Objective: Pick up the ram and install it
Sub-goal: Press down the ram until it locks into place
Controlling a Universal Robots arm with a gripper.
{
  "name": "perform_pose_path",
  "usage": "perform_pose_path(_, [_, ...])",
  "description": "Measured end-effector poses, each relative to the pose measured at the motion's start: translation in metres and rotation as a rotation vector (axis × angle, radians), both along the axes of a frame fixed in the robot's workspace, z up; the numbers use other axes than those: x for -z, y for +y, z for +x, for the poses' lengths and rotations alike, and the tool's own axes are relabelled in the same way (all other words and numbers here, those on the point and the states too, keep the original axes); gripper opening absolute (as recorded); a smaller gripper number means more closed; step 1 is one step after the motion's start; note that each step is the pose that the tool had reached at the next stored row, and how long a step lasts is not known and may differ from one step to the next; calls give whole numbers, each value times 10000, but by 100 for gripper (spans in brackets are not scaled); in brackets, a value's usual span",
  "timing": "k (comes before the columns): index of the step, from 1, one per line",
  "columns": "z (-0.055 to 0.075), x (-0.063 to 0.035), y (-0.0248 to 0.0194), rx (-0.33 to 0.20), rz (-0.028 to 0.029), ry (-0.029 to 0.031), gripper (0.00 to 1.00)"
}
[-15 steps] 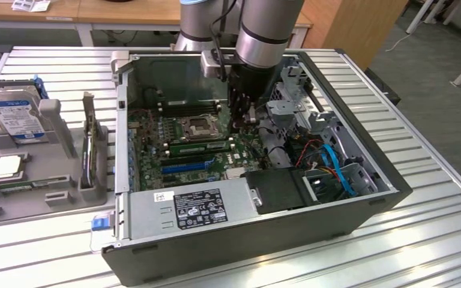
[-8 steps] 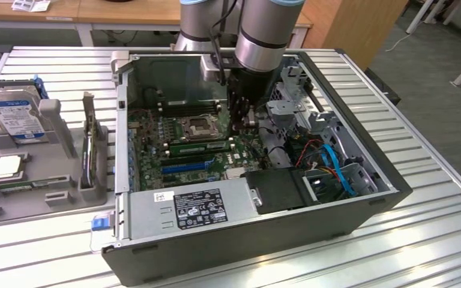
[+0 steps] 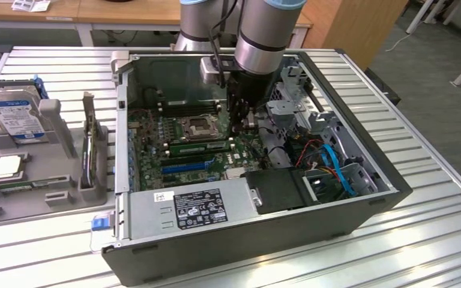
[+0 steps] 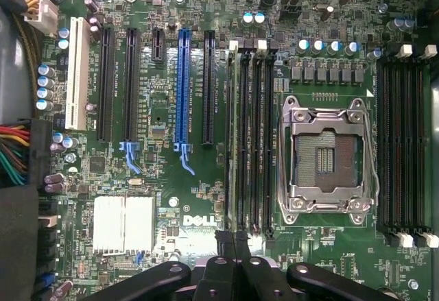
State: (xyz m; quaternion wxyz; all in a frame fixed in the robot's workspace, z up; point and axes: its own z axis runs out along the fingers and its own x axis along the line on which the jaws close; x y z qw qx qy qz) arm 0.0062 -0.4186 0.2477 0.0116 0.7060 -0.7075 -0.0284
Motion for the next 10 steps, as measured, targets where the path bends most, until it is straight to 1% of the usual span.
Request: perform_pose_path(10, [0,46,0,0,2,-1,10])
